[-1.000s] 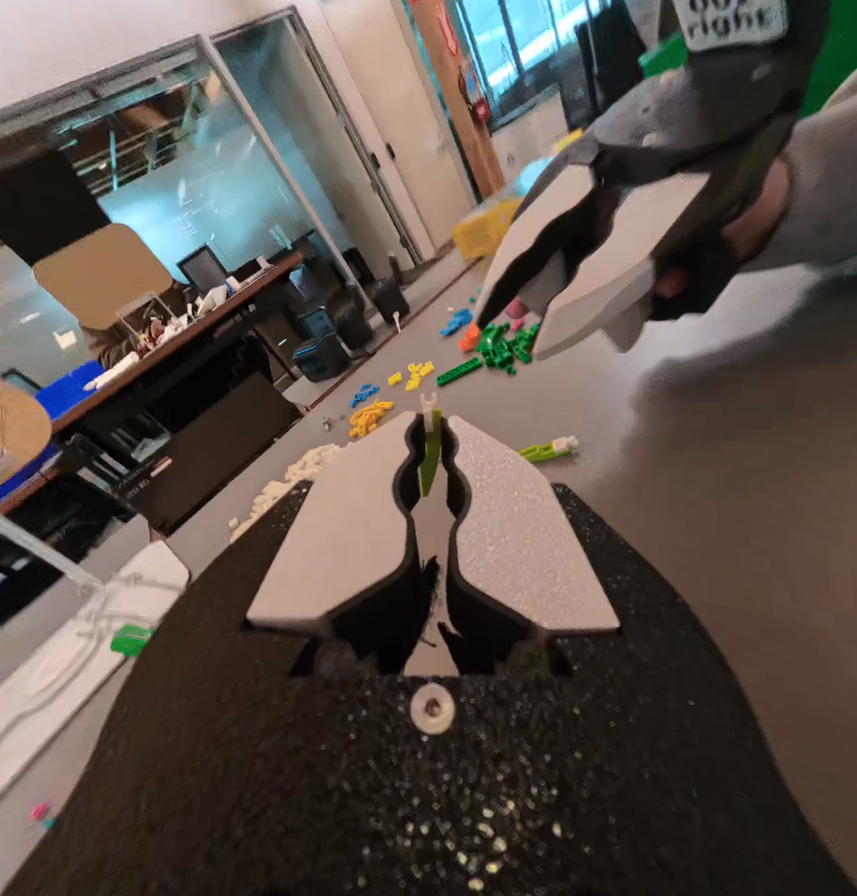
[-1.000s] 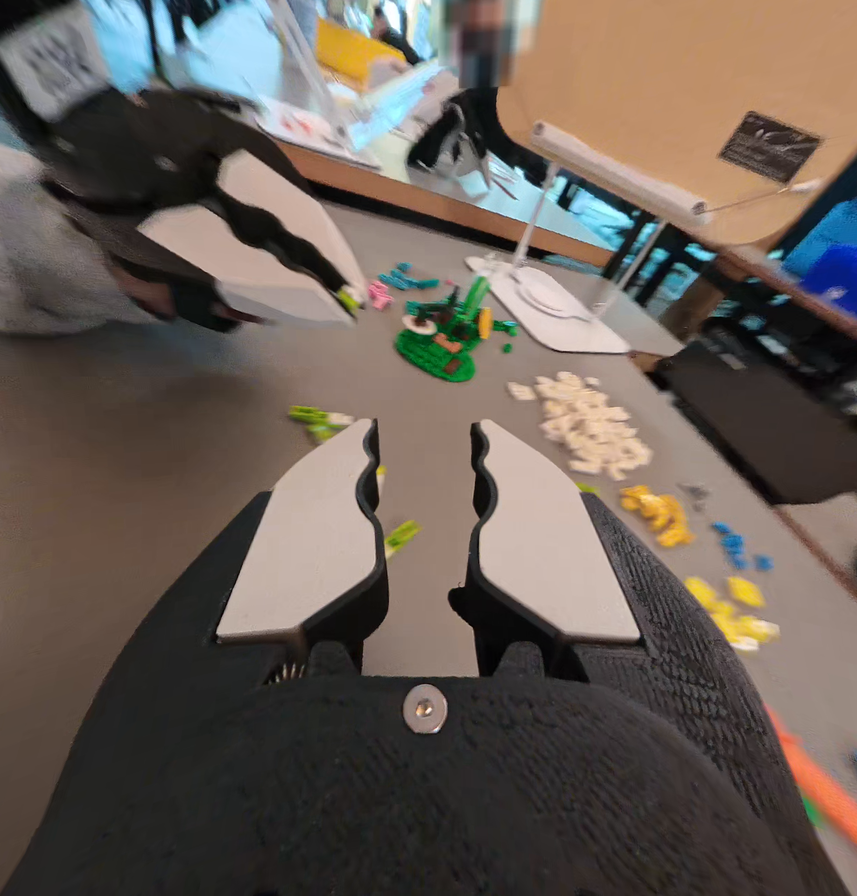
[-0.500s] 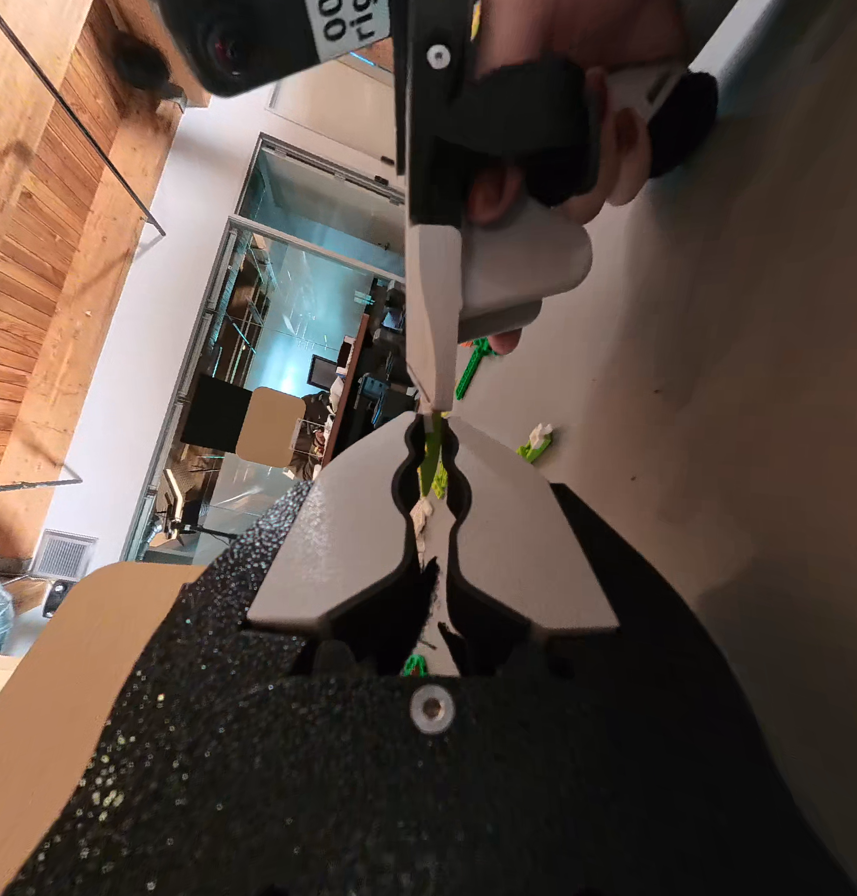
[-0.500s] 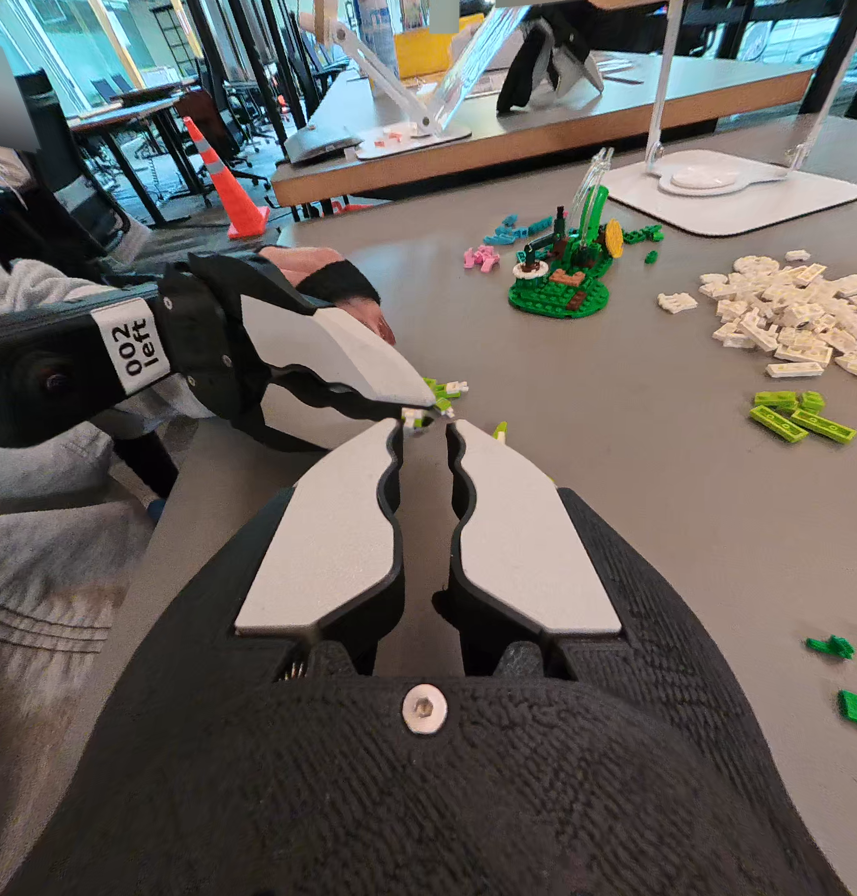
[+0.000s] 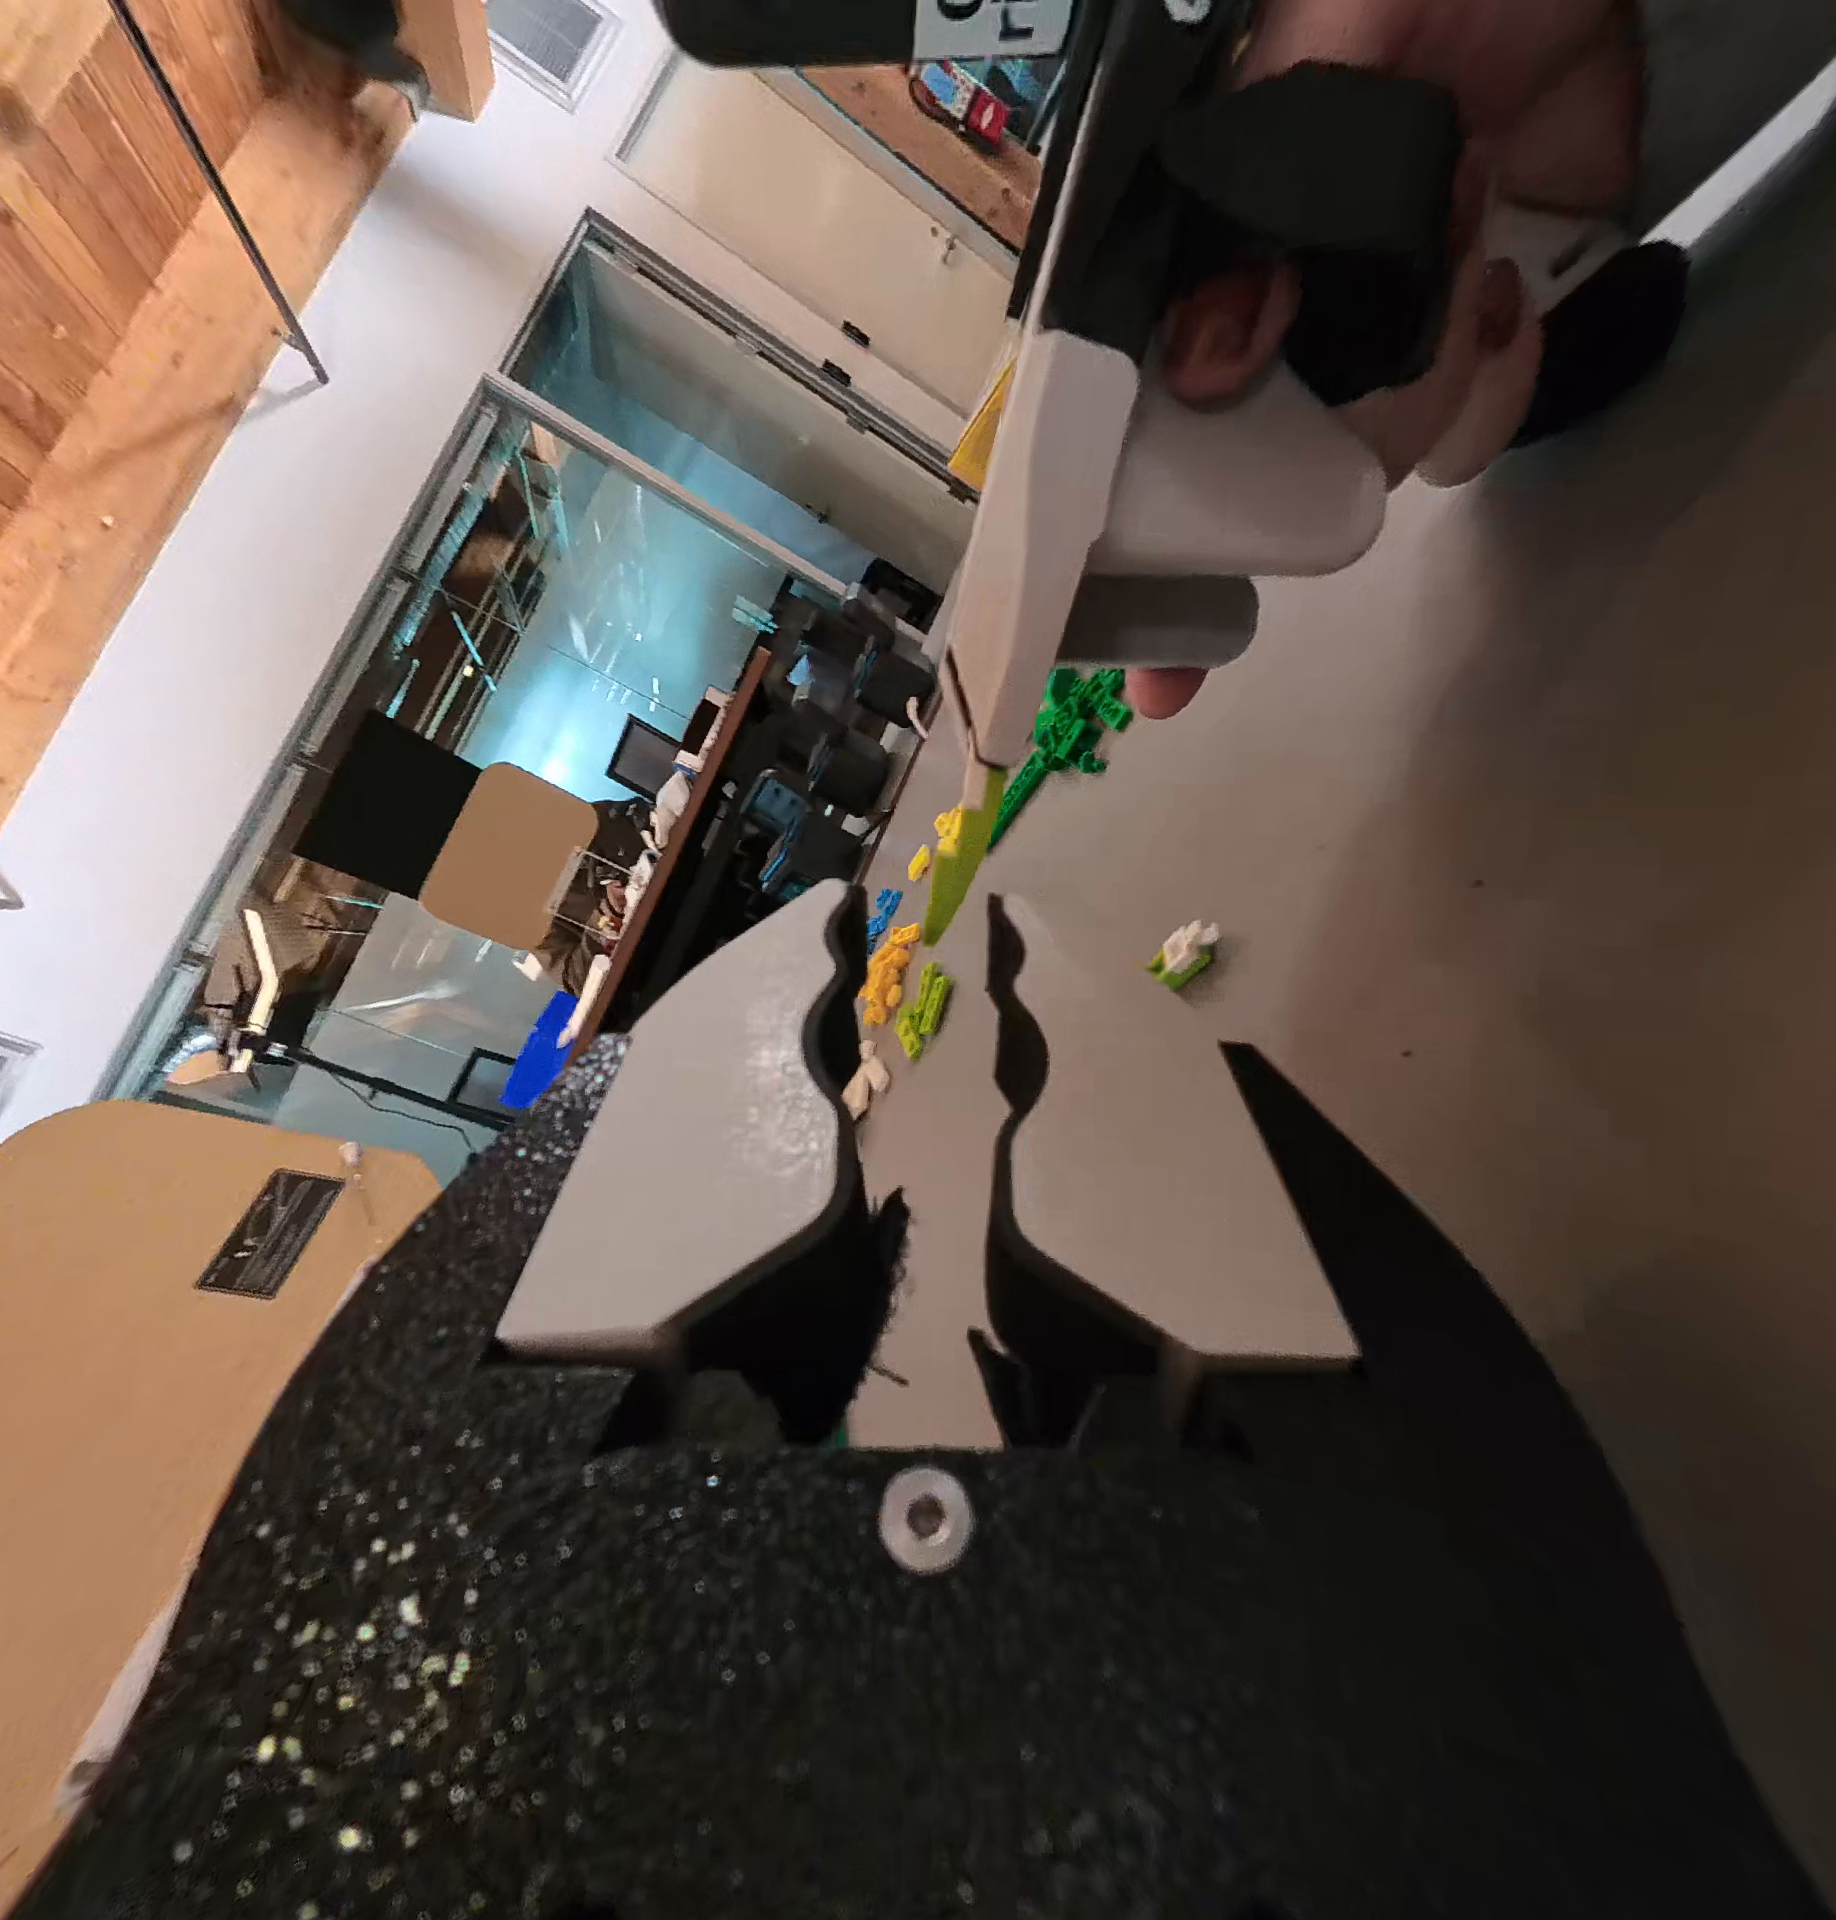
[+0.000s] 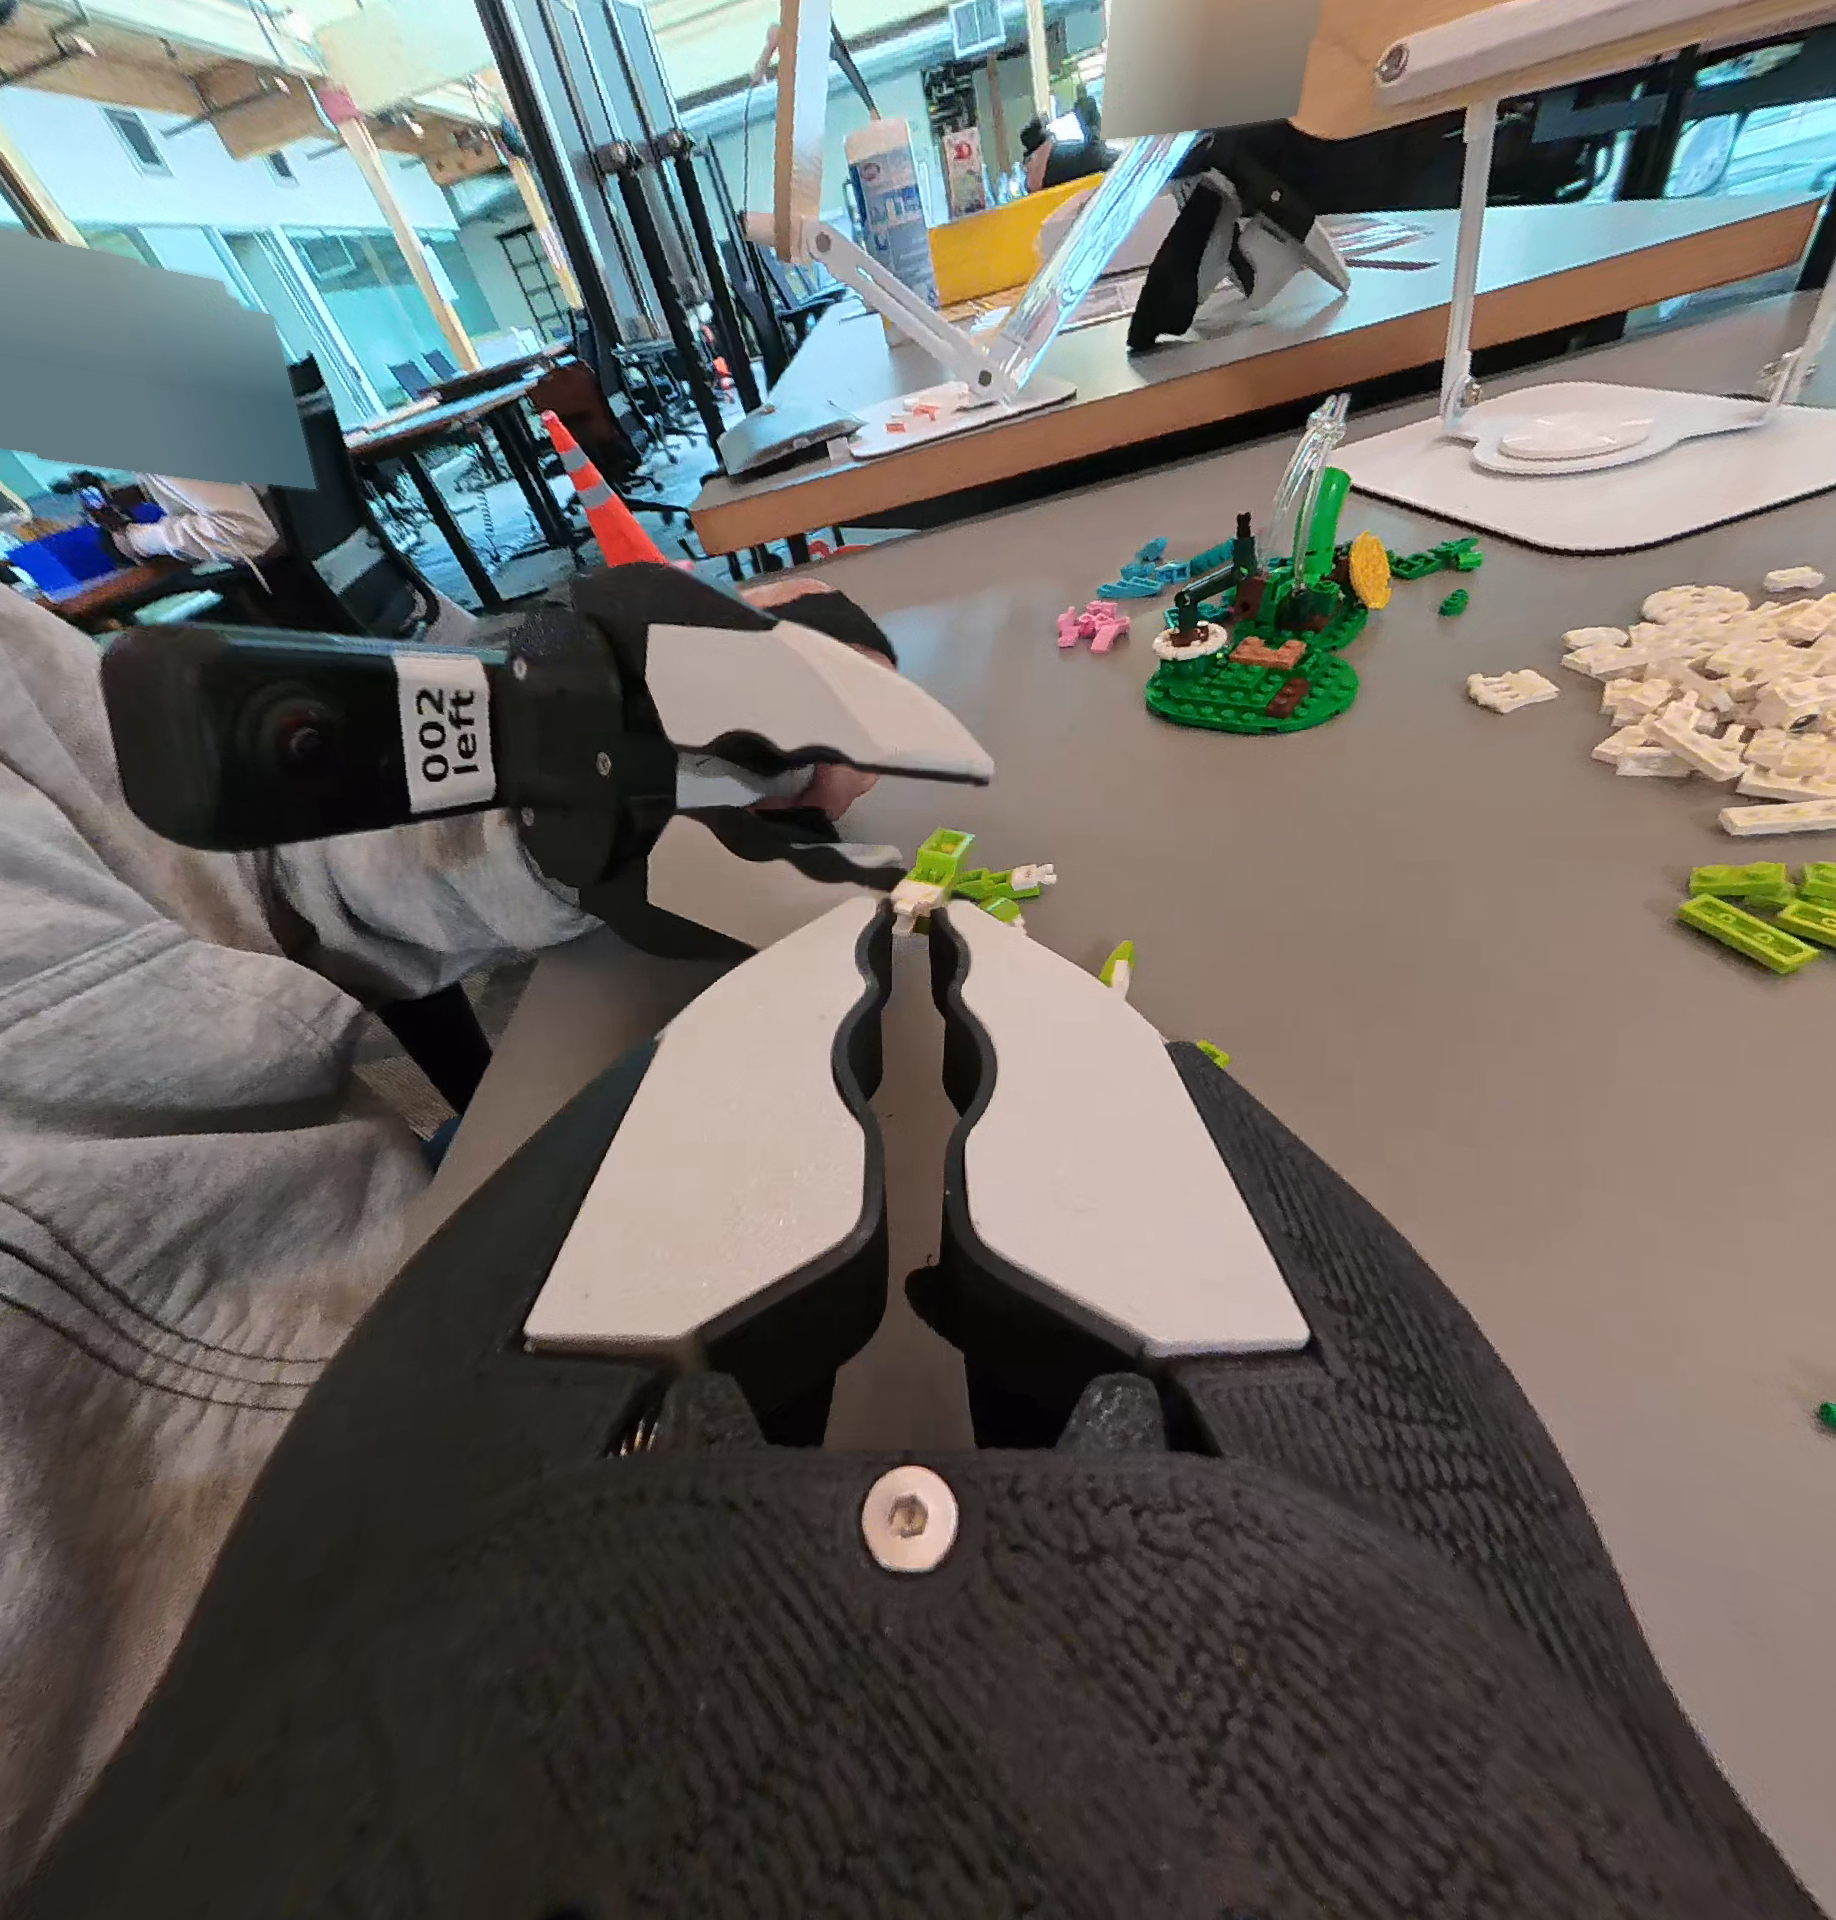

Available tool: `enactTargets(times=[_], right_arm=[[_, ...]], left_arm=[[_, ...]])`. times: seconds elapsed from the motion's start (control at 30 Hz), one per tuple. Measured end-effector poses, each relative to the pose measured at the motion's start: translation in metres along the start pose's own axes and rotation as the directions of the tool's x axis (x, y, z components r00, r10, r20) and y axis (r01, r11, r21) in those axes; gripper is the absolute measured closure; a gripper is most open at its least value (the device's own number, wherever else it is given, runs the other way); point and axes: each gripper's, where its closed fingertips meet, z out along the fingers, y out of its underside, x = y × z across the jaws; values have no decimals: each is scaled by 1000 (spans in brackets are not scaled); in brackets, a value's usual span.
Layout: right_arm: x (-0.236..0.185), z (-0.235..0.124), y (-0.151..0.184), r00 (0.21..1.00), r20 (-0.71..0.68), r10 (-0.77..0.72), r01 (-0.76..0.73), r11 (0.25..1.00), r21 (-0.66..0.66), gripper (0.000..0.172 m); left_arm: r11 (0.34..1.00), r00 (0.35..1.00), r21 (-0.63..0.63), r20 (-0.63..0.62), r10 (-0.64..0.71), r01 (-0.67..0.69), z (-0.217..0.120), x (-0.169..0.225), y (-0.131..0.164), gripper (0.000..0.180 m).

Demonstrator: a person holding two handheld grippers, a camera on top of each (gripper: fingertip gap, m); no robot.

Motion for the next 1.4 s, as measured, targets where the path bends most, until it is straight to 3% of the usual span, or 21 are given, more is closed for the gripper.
enactTargets(times=[0.03,0.17,0.27,0.37,0.5,0.6,0.7,0.87,0.9,1.17,1.4], right_arm=[[-1,0,0,1000,8,8,-8,1000,2,166],[-2,0,0,1000,19,12,-12,1000,2,166],[-2,-1,-1,1000,10,-24,24,1000,11,166],[0,-3,-1,977,-61,-203,202,979,-15,166],[-4,-5,6,892,-90,-443,435,895,-95,155],[-15,-4,8,855,-42,-516,511,854,-92,153],[-24,-2,15,864,34,-502,503,859,-96,150],[-34,1,21,883,108,-457,467,879,-98,146],[-36,1,20,887,114,-448,458,884,-87,149],[-44,-3,1,956,195,-218,217,976,24,160],[-47,-4,-2,956,210,-204,198,979,49,167]], left_arm=[[1000,1000,-8,11,20,-19,0,0,0,164],[995,995,-17,19,101,-101,0,4,-2,174],[998,997,-24,-39,61,-62,0,9,-1,175],[999,990,-36,-135,-34,29,-1,13,1,175],[994,961,-47,-257,-107,98,-4,23,5,175],[978,882,-55,-424,-204,200,-11,38,2,175],[936,748,-80,-580,-323,342,-21,50,-7,175],[804,524,-128,-698,-488,580,-34,42,-22,175],[790,512,-131,-696,-503,599,-35,39,-21,175],[797,536,-85,-697,-476,598,-37,35,-24,176],[810,559,-53,-697,-449,585,-38,34,-30,175]])
